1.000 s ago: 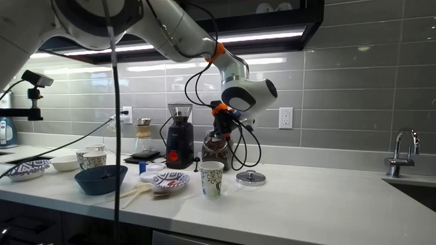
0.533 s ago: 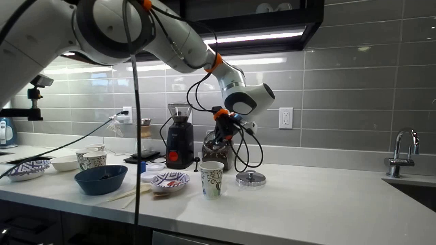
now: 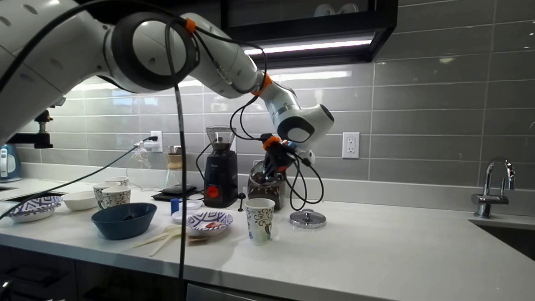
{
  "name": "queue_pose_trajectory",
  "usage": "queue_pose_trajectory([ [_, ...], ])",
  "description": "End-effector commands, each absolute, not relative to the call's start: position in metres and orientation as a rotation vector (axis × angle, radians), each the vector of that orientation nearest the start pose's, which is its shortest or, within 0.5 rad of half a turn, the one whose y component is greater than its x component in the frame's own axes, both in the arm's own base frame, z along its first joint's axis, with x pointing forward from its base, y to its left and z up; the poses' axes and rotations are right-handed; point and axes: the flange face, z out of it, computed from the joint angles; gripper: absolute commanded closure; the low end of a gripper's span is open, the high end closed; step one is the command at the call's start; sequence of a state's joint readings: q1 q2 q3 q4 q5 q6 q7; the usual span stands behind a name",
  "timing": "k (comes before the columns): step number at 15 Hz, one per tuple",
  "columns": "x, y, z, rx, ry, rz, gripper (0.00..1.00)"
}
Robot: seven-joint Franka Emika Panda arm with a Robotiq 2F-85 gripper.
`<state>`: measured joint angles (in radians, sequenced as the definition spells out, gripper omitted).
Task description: Use the silver spoon to remove some contents from the glass container and put them in the coffee cup
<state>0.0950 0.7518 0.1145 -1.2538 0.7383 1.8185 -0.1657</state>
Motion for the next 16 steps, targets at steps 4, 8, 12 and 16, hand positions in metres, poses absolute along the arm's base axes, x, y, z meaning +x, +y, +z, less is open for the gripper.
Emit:
queue_pose_trajectory([
  [4, 0.728, 0.187, 0.319, -2.392, -0.1, 0.243, 0.99],
  [8, 0.731, 0.187, 0.317, -2.397, -0.105, 0.229, 0.99],
  [12, 0.734, 0.189, 0.317, -2.395, -0.123, 0.208, 0.99],
  [16, 0.737, 0.192, 0.316, -2.393, -0.134, 0.194, 0.99],
])
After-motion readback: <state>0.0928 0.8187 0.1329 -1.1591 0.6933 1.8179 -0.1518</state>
